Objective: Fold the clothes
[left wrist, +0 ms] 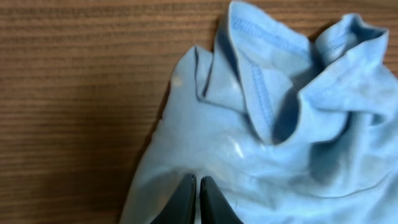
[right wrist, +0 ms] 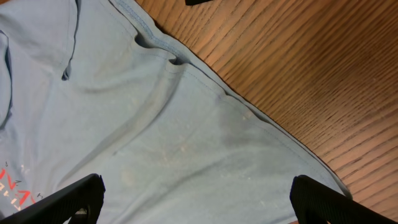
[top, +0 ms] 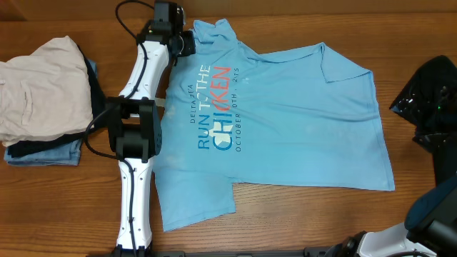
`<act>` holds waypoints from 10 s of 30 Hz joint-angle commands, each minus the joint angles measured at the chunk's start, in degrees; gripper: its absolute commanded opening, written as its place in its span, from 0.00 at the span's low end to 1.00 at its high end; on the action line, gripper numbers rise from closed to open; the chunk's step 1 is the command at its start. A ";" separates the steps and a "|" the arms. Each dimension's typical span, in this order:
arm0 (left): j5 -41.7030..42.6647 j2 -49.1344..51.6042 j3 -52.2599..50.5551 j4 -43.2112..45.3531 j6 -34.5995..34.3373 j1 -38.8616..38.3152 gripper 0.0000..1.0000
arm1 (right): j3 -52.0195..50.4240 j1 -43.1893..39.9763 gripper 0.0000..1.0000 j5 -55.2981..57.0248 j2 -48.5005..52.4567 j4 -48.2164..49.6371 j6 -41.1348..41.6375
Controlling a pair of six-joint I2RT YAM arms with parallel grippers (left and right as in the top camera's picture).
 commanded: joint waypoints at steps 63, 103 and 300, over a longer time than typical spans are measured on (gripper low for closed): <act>-12.85 -35.28 1.27 -27.43 -12.87 1.66 1.00 | 1.60 0.20 1.00 -1.99 -0.28 9.31 -0.22; -12.85 -35.28 1.27 -27.47 -12.87 1.66 1.00 | 2.21 27.52 0.59 5.73 21.03 38.12 15.21; -5.88 -31.41 -7.93 -49.27 -6.64 -9.81 0.85 | -26.45 12.94 0.04 8.33 1.88 31.52 -0.15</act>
